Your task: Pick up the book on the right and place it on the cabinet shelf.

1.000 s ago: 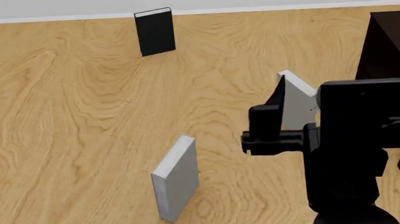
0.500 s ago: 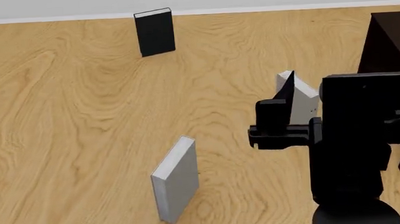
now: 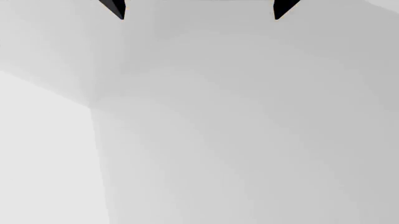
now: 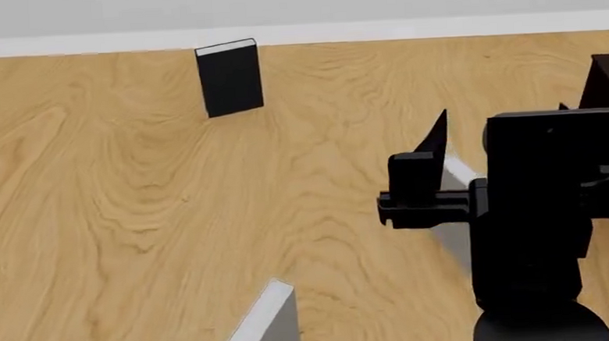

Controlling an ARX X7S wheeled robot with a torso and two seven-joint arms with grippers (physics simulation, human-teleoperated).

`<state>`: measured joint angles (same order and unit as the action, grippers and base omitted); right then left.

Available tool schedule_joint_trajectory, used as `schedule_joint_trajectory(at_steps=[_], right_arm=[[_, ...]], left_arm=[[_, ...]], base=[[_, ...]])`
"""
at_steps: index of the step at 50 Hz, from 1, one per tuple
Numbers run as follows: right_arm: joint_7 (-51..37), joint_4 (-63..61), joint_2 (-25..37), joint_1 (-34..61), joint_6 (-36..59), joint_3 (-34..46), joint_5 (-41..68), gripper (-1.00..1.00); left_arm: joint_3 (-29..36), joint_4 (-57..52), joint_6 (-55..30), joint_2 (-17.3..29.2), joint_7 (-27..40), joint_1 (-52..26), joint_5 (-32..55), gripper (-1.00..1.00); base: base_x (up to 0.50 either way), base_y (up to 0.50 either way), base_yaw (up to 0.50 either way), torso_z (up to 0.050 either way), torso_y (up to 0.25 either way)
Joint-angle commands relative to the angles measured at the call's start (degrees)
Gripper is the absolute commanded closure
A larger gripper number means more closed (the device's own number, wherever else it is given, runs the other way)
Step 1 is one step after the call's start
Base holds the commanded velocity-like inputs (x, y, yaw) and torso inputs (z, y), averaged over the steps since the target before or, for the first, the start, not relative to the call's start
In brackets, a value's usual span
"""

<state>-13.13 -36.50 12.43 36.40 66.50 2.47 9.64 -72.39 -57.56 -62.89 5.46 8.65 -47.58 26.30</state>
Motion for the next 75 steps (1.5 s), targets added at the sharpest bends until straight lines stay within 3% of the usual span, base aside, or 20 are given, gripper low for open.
schedule_joint_trajectory(at_steps=[1,62,75], right_arm=[[-0.31,0.19,0.29,0.17,0.43,0.26,0.17,-1.0],[-3.11,0.56,0.98,-0.13,1.44,0.15,0.28,-1.0],[-3.74,1.42,2.1,-0.78,-0.1,1.2,-0.52,-1.0]], left_arm=[[0.81,0.07,0.75,0.09,0.68,1.03,0.68,-1.0],[2.48,1.4,3.57,0.73,4.35,4.15,4.31,-1.0],[2.96,1.53,4.04,0.91,4.96,4.87,4.92,-1.0]], base=[[0.4,0.0,0.0,0.0,0.0],[0.36,-0.1,0.0,0.0,0.001],[0.03,-0.01,0.0,0.0,0.001]])
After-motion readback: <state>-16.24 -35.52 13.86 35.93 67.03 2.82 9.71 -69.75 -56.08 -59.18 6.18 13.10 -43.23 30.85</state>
